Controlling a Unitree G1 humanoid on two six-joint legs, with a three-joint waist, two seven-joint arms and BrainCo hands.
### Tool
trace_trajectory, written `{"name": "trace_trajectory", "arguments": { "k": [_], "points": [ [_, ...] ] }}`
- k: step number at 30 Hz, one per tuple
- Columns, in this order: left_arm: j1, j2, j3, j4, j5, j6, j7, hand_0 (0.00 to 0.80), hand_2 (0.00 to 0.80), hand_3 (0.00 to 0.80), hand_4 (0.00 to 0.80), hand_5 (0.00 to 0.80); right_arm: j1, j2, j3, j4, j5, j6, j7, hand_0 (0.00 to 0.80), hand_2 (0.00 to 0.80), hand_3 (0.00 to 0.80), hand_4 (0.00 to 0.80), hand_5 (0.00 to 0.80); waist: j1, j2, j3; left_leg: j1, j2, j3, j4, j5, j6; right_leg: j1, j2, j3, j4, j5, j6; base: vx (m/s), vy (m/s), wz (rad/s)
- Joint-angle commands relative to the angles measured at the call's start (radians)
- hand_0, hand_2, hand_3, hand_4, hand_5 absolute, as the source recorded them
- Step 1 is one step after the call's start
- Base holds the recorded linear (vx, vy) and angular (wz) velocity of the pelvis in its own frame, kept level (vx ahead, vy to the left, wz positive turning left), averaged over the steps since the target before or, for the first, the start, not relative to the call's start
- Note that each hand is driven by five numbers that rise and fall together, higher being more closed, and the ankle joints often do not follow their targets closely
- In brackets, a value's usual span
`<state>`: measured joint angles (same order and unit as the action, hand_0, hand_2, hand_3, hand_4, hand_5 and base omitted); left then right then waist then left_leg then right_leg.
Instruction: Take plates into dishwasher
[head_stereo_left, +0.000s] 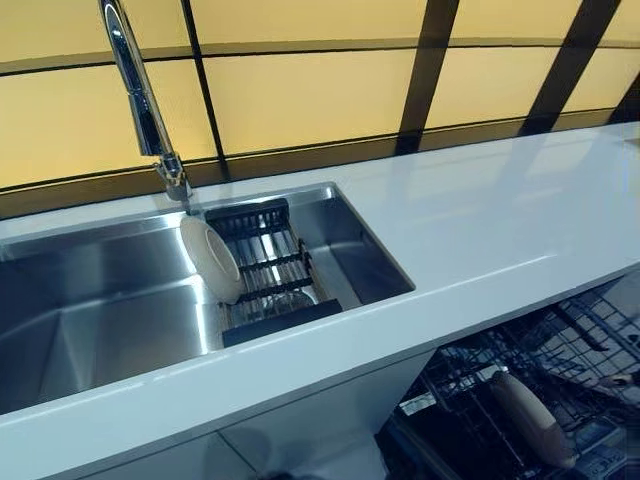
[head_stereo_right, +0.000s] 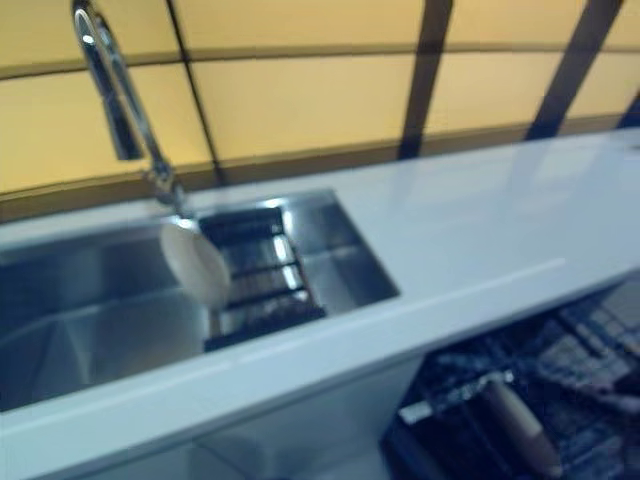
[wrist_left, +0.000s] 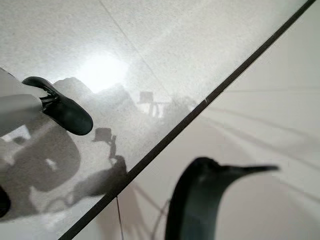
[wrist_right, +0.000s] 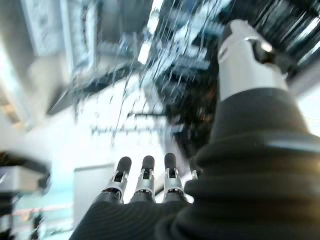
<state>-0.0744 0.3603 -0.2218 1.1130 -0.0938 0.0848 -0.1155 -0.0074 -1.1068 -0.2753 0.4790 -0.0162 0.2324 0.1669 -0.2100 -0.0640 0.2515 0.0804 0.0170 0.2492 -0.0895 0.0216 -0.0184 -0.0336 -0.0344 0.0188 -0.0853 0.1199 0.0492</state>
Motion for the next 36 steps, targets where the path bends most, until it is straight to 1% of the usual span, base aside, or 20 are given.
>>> {"name": "trace_trajectory", "arguments": {
  "k": [1,3,7,11,12,16,17,19,20,25,28,29,31,33,34,35,36],
  "points": [
    [-0.027,0.029,0.016,0.068,-0.01,0.003,0.012,0.0,0.0,0.0,0.0,0.0,-0.003,-0.075,-0.052,0.005,0.042,-0.005,-0.002,0.0,0.0,0.0,0.0,0.0,0.002,-0.033,-0.053,0.011,-0.015,-0.023,0.015,-0.087,0.034,-0.028,0.02,0.011,0.056,-0.036,0.087,0.026,-0.011,-0.09],
    [-0.025,0.031,0.017,0.078,-0.008,0.0,0.017,0.0,0.0,0.0,0.0,0.0,0.02,-0.099,-0.087,0.024,0.076,-0.005,-0.007,0.0,0.0,0.0,0.0,0.0,0.003,-0.044,-0.063,0.01,-0.013,-0.024,0.014,-0.087,0.036,-0.025,0.026,0.016,0.052,-0.034,0.087,0.032,-0.016,-0.1],
    [-0.026,0.037,0.007,0.086,-0.01,-0.001,0.02,0.0,0.0,0.0,0.0,0.0,0.026,-0.13,-0.105,0.074,0.105,0.001,-0.027,0.0,0.0,0.0,0.0,0.0,0.013,-0.056,-0.072,0.007,-0.013,-0.03,0.014,-0.086,0.038,-0.02,0.031,0.019,0.045,-0.031,0.088,0.016,-0.015,-0.13],
    [-0.025,0.039,0.001,0.087,-0.012,-0.004,0.02,0.0,0.0,0.0,0.0,0.0,0.022,-0.151,-0.113,0.117,0.101,0.038,-0.049,0.0,0.0,0.0,0.0,0.0,0.021,-0.059,-0.074,0.005,-0.014,-0.037,0.015,-0.086,0.04,-0.018,0.031,0.017,0.043,-0.03,0.087,0.0,0.0,0.0],
    [-0.026,0.04,-0.019,0.085,-0.022,-0.003,0.024,0.0,0.0,0.0,0.0,0.0,-0.002,-0.184,-0.128,0.177,0.153,0.081,-0.131,0.0,0.0,0.0,0.0,0.0,0.033,-0.06,-0.076,0.005,-0.015,-0.046,0.015,-0.085,0.04,-0.011,0.031,0.013,0.04,-0.03,0.085,0.009,0.0,0.03],
    [-0.026,0.042,-0.033,0.087,-0.034,-0.007,0.026,0.0,0.0,0.0,0.0,0.0,-0.041,-0.208,-0.137,0.21,0.167,0.098,-0.172,0.0,0.0,0.0,0.0,0.0,0.043,-0.058,-0.076,0.003,-0.019,-0.055,0.014,-0.086,0.04,-0.009,0.03,0.011,0.04,-0.033,0.084,0.004,0.011,0.02],
    [-0.028,0.044,-0.04,0.086,-0.044,-0.006,0.023,0.0,0.0,0.0,0.0,0.0,-0.081,-0.227,-0.128,0.208,0.202,0.098,-0.2,0.0,0.0,0.0,0.0,0.0,0.049,-0.055,-0.076,0.006,-0.022,-0.061,0.013,-0.085,0.041,-0.004,0.028,0.009,0.04,-0.035,0.082,0.017,0.044,0.0],
    [-0.027,0.045,-0.042,0.086,-0.047,-0.004,0.021,0.0,0.0,0.0,0.0,0.0,-0.103,-0.236,-0.12,0.201,0.212,0.098,-0.208,0.0,0.0,0.0,0.0,0.0,0.052,-0.054,-0.078,0.007,-0.024,-0.064,0.013,-0.086,0.041,-0.002,0.028,0.008,0.04,-0.037,0.081,0.009,0.021,0.0],
    [-0.027,0.046,-0.042,0.088,-0.051,-0.004,0.019,0.0,0.0,0.0,0.0,0.0,-0.132,-0.249,-0.106,0.199,0.22,0.089,-0.222,0.0,0.0,0.0,0.0,0.0,0.056,-0.054,-0.08,0.008,-0.026,-0.068,0.014,-0.086,0.042,0.0,0.027,0.006,0.041,-0.04,0.08,0.027,0.025,0.05],
    [-0.019,0.044,-0.054,0.091,-0.053,-0.011,0.009,0.0,0.0,0.0,0.0,0.0,-0.255,-0.29,-0.025,0.142,0.168,-0.016,-0.29,0.0,0.0,0.0,0.0,0.0,0.085,-0.049,-0.087,0.009,-0.031,-0.085,0.017,-0.085,0.042,0.015,0.018,-0.012,0.038,-0.049,0.075,0.02,0.018,0.08],
    [-0.013,0.043,-0.055,0.088,-0.054,-0.013,0.007,0.0,0.0,0.0,0.0,0.0,-0.293,-0.298,0.003,0.117,0.131,-0.042,-0.307,0.0,0.0,0.0,0.0,0.0,0.091,-0.048,-0.088,0.008,-0.034,-0.091,0.021,-0.087,0.043,0.019,0.016,-0.016,0.038,-0.051,0.074,0.011,0.013,0.07],
    [-0.01,0.036,-0.062,0.083,-0.063,-0.012,0.011,0.0,0.0,0.0,0.0,0.0,-0.361,-0.305,0.064,0.073,0.109,-0.055,-0.334,0.0,0.0,0.0,0.0,0.0,0.103,-0.045,-0.09,0.006,-0.038,-0.102,0.024,-0.087,0.043,0.025,0.012,-0.023,0.034,-0.053,0.073,0.019,0.029,0.09],
    [-0.005,0.034,-0.063,0.077,-0.067,-0.011,0.013,0.0,0.0,0.0,0.0,0.0,-0.405,-0.305,0.105,0.038,0.097,-0.067,-0.341,0.0,0.0,0.0,0.0,0.0,0.111,-0.044,-0.091,0.005,-0.041,-0.11,0.026,-0.088,0.043,0.029,0.01,-0.029,0.032,-0.055,0.071,0.015,0.021,0.09],
    [-0.003,0.032,-0.062,0.076,-0.07,-0.012,0.013,0.0,0.0,0.0,0.0,0.0,-0.441,-0.302,0.14,0.012,0.076,-0.098,-0.335,0.0,0.0,0.0,0.0,0.0,0.121,-0.045,-0.091,0.003,-0.043,-0.117,0.027,-0.087,0.044,0.033,0.007,-0.035,0.03,-0.057,0.071,0.006,0.009,0.13],
    [-0.003,0.029,-0.06,0.073,-0.07,-0.01,0.014,0.0,0.0,0.0,0.0,0.0,-0.479,-0.3,0.183,-0.015,0.037,-0.113,-0.335,0.0,0.0,0.0,0.0,0.0,0.131,-0.045,-0.092,0.001,-0.047,-0.126,0.028,-0.087,0.045,0.036,0.006,-0.042,0.029,-0.058,0.07,0.003,0.007,0.18],
    [-0.003,0.029,-0.06,0.073,-0.07,-0.01,0.014,0.0,0.0,0.0,0.0,0.0,-0.479,-0.3,0.183,-0.015,0.037,-0.113,-0.335,0.0,0.0,0.0,0.0,0.0,0.131,-0.045,-0.092,0.001,-0.047,-0.126,0.028,-0.087,0.045,0.036,0.006,-0.042,0.029,-0.058,0.07,0.007,0.007,0.25],
    [-0.002,0.029,-0.058,0.071,-0.071,-0.01,0.014,0.0,0.0,0.0,0.0,0.0,-0.514,-0.302,0.223,-0.029,0.007,-0.135,-0.334,0.0,0.0,0.0,0.0,0.0,0.14,-0.047,-0.092,-0.002,-0.048,-0.132,0.03,-0.086,0.045,0.039,0.003,-0.048,0.027,-0.059,0.069,0.006,-0.001,0.12]
  ]
}}
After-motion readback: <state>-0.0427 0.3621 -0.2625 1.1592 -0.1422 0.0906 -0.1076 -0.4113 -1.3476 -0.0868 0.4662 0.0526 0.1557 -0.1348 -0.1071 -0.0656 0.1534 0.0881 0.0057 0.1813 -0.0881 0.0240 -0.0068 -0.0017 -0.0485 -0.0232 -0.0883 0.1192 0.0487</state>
